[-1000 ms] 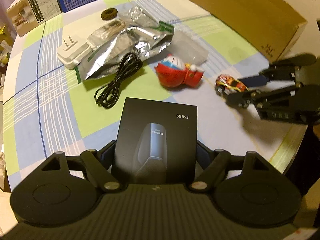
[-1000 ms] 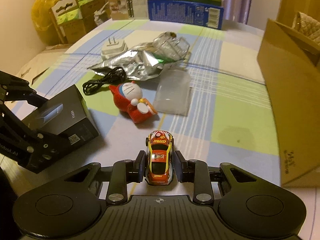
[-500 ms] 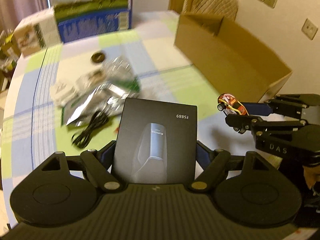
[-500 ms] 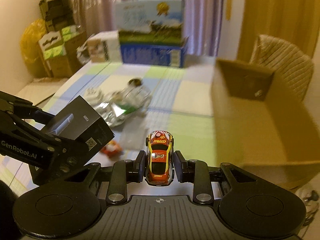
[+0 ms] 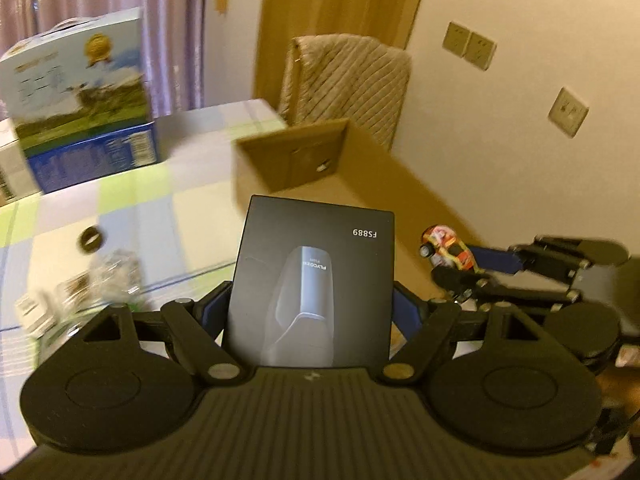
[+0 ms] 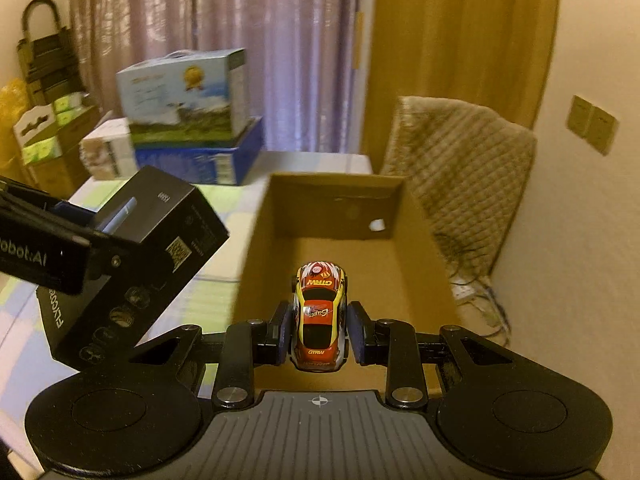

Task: Organize objects
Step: 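Carry the black box in the left gripper and the car in the right gripper over the cardboard box, then lower and release the black box with the left gripper while the right gripper releases the car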

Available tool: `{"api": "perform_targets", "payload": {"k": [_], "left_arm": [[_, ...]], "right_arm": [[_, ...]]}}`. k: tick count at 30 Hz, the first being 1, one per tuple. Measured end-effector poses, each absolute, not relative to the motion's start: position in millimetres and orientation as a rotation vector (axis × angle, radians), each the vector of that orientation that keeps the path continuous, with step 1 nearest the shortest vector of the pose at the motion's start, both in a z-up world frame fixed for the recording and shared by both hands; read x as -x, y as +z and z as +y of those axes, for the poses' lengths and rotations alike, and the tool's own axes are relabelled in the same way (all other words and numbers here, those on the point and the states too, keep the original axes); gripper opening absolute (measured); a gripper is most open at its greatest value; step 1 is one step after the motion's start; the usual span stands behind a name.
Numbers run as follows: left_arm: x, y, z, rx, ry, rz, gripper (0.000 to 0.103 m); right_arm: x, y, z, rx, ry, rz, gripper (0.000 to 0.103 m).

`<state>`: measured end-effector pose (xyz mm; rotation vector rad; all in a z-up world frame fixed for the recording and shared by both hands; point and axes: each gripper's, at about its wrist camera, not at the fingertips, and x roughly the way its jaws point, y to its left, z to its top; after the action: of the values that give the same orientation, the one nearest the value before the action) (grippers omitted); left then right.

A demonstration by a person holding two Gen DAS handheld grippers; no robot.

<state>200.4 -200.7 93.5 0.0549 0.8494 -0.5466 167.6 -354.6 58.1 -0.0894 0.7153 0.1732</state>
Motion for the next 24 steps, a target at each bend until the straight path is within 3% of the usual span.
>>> {"api": "perform_targets", "payload": {"k": [10, 24], "left_arm": [[-248.0, 77.2, -270.7, -0.012, -0.575, 0.889, 0.078], [-270.4, 54.4, -292.2, -0.007, -0.559, 0.888, 0.083]], "right_arm": [[-196.3, 33.4, -407.9, 0.049, 0.126, 0.761, 0.027], [-210.7, 10.9, -419.9, 0.013, 0.12, 0.797, 0.027]]}}
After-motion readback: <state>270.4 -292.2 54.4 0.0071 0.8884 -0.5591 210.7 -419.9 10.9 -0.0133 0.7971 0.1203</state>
